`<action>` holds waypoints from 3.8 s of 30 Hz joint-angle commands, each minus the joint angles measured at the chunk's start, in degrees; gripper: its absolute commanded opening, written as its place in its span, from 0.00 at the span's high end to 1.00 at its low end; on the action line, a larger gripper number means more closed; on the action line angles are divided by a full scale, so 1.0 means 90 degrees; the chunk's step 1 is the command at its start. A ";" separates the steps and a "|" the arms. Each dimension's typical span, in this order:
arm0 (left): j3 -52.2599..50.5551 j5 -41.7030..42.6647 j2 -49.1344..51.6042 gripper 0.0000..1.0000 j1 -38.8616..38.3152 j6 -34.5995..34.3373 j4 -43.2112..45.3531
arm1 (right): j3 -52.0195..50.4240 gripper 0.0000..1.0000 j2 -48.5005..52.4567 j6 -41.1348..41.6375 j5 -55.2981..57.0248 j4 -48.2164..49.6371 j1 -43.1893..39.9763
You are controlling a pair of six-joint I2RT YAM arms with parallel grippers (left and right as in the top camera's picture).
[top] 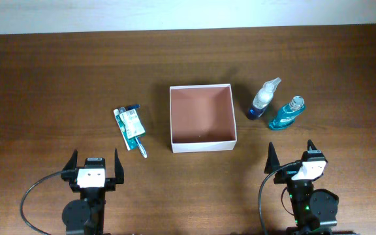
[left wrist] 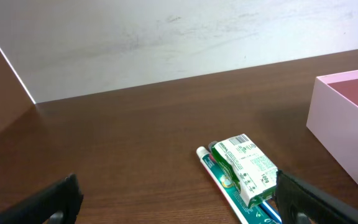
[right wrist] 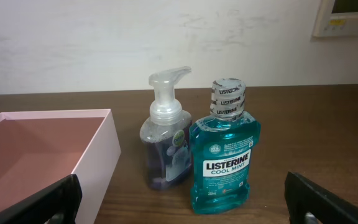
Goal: Pack container
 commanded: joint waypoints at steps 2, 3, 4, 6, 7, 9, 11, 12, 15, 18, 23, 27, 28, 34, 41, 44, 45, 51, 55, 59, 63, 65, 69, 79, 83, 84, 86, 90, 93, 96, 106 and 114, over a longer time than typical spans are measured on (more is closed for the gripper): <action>-0.0056 -0.0044 -0.0041 0.01 -0.0032 0.0104 0.0041 | -0.0029 0.01 -0.0046 -0.0036 -0.0058 -0.0034 0.0049; -0.0056 -0.0044 -0.0041 0.01 -0.0032 0.0104 0.0041 | -0.0029 0.01 -0.0049 -0.0036 -0.0058 -0.0034 0.0049; -0.0056 -0.0044 -0.0041 0.01 -0.0032 0.0104 0.0041 | -0.0029 0.01 -0.0049 -0.0036 -0.0058 -0.0034 0.0049; -0.0056 -0.0044 -0.0041 0.01 -0.0032 0.0104 0.0041 | -0.0029 0.01 -0.0046 -0.0036 -0.0058 -0.0034 0.0049; -0.0056 -0.0044 -0.0041 0.01 -0.0032 0.0104 0.0041 | -0.0029 0.01 -0.0049 -0.0036 -0.0058 -0.0034 0.0049; -0.0056 -0.0044 -0.0041 0.01 -0.0032 0.0104 0.0041 | -0.0029 0.01 -0.0046 -0.0036 -0.0058 -0.0034 0.0049; -0.0056 -0.0044 -0.0041 0.01 -0.0032 0.0104 0.0041 | -0.0029 0.02 -0.0049 -0.0036 -0.0058 -0.0034 0.0049; -0.0056 -0.0044 -0.0041 0.01 -0.0032 0.0104 0.0041 | -0.0029 0.01 -0.0049 -0.0036 -0.0058 -0.0034 0.0049; -0.0056 -0.0044 -0.0041 0.01 -0.0032 0.0104 0.0041 | -0.0029 0.01 -0.0046 -0.0036 -0.0058 -0.0034 0.0049; -0.0056 -0.0046 -0.0041 0.01 -0.0032 0.0104 0.0041 | -0.0029 0.01 -0.0049 -0.0036 -0.0058 -0.0034 0.0049; -0.0056 -0.0044 -0.0041 0.01 -0.0032 0.0104 0.0041 | -0.0029 0.01 -0.0049 -0.0109 -0.0114 0.0182 0.0049; -0.0056 -0.0044 -0.0041 0.01 -0.0032 0.0104 0.0041 | -0.0019 0.01 -0.0022 -0.0277 0.0100 0.0172 0.0049; -0.0056 -0.0044 -0.0041 0.01 -0.0032 0.0104 0.0041 | 0.0000 0.01 -0.0002 -0.0277 0.0214 0.0151 0.0046; -0.0056 -0.0044 -0.0041 0.01 -0.0032 0.0104 0.0041 | 0.0359 0.01 0.0316 -0.0279 0.0520 0.0049 0.0041; -0.0056 -0.0044 -0.0041 0.01 -0.0032 0.0104 0.0041 | 0.2006 0.01 0.2159 -0.0947 0.0838 -0.0872 0.0041; -0.0056 -0.0046 -0.0041 0.01 -0.0032 0.0104 0.0041 | 0.3218 0.01 0.3606 -0.0952 0.0838 -0.1234 0.0041; -0.0056 -0.0046 -0.0041 0.01 -0.0032 0.0104 0.0041 | 0.3507 0.01 0.3934 -0.1008 0.0835 -0.1406 0.0041; -0.0056 -0.0046 -0.0041 0.01 -0.0032 0.0104 0.0041 | 0.5557 0.01 0.6217 -0.1081 0.0571 -0.2851 0.0049; -0.0056 -0.0044 -0.0041 0.01 -0.0032 0.0104 0.0041 | 0.5904 0.01 0.7140 -0.0889 0.0522 -0.2849 0.0049; -0.0056 -0.0044 -0.0041 0.01 -0.0032 0.0104 0.0041 | 0.5904 0.01 0.7346 -0.0891 0.0809 -0.2844 -0.0012; -0.0056 -0.0044 -0.0041 0.01 -0.0032 0.0104 0.0041 | 0.5904 0.01 0.7342 -0.0648 0.0945 -0.2841 -0.0335; -0.0056 -0.0044 -0.0041 0.01 -0.0032 0.0104 0.0041 | 0.5901 0.00 0.7351 -0.0457 0.0857 -0.2856 -0.0561; -0.0056 -0.0046 -0.0041 0.01 -0.0032 0.0104 0.0041 | 0.5901 0.04 0.7463 -0.0461 0.0508 -0.2841 -0.0884; -0.0056 -0.0044 -0.0041 0.01 -0.0032 0.0104 0.0041 | 0.5901 0.27 0.8131 -0.1608 -0.0561 -0.2409 -0.0950; -0.0056 -0.0046 -0.0041 0.01 -0.0032 0.0104 0.0041 | 0.5901 0.44 0.8344 -0.1659 -0.0563 -0.2261 -0.0950; -0.0056 -0.0044 -0.0041 0.01 -0.0032 0.0104 0.0041 | 0.5901 0.46 0.8347 -0.1656 -0.0571 -0.2237 -0.0950; -0.0056 -0.0044 -0.0041 0.01 -0.0032 0.0102 0.0041 | 0.5901 0.48 0.8347 -0.1659 -0.0571 -0.2215 -0.0950; -0.0056 -0.0044 -0.0041 0.01 -0.0032 0.0104 0.0041 | 0.5901 0.47 0.8405 -0.1656 -0.0537 -0.2191 -0.0954; -0.0056 -0.0044 -0.0041 0.01 -0.0032 0.0104 0.0041 | 0.5899 0.47 0.8541 -0.1656 -0.0539 -0.2110 -0.0954; -0.0056 -0.0044 -0.0041 0.01 -0.0032 0.0104 0.0041 | 0.5899 0.47 0.8740 -0.1656 -0.0537 -0.1889 -0.0954; -0.0056 -0.0044 -0.0041 0.01 -0.0032 0.0104 0.0041 | 0.5901 0.74 0.8801 -0.1630 -0.0537 -0.1695 -0.0954; -0.0056 -0.0044 -0.0041 0.01 -0.0032 0.0104 0.0041 | 0.5901 0.76 0.8150 -0.1583 -0.0537 -0.1768 -0.0947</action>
